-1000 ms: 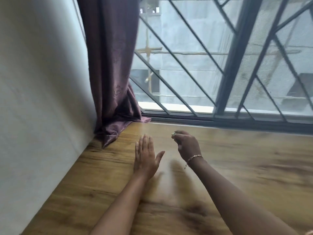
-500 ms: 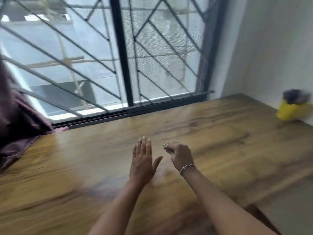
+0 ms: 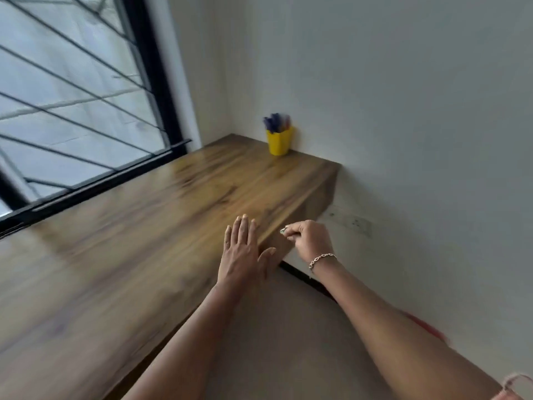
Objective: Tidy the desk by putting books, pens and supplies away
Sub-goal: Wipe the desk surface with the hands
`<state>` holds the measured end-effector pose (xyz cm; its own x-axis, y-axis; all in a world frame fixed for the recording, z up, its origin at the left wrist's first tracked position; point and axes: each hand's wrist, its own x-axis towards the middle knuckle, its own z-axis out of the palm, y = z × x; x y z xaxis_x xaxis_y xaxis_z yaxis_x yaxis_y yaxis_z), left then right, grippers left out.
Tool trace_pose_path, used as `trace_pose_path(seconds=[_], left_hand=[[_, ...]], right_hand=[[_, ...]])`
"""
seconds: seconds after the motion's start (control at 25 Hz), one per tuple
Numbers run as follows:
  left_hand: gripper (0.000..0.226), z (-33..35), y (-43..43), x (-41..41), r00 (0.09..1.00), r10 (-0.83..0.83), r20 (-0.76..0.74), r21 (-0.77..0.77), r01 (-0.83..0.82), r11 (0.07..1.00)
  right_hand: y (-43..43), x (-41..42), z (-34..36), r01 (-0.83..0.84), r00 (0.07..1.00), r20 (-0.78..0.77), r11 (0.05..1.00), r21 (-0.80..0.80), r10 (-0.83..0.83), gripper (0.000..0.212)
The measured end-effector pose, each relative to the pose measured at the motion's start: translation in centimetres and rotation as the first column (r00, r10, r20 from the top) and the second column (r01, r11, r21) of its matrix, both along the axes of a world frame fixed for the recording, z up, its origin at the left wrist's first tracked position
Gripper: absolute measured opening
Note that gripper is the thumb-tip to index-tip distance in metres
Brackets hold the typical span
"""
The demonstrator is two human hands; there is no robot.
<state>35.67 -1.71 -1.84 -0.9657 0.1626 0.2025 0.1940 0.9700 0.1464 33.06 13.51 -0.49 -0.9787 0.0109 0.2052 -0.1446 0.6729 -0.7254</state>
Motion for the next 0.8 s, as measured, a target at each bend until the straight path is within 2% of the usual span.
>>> trace_pose_path(seconds=[0.16,0.4,0.6,0.8], left_hand=[[0.078,-0.7,8.0,-1.1,0.985,-0.168,0.027,-0.064,0.170,0.983],[0.076,-3.5,19.1,-3.9,0.897,-0.425,0.125,-0.072,0.435,0.897],[0.075,-6.2,26.0,-7.0,0.804,-0.551,0.221,-0.075,0.578,0.813],[0.074,-8.8,31.0,-9.1,0.700,-0.626,0.345,-0.136,0.697,0.704]], right_hand=[[8.3,1.5,-1.0,0.192,0.980,0.048,0.981,-0.008,-0.192,0.017],[19.4,2.8,-3.9,0.454,0.886,0.069,0.888,0.071,-0.458,0.017],[26.3,2.4,-6.4,0.578,0.792,0.152,0.806,0.128,-0.592,0.015],[31.7,3.0,-9.5,0.625,0.697,0.266,0.746,0.231,-0.666,0.018]])
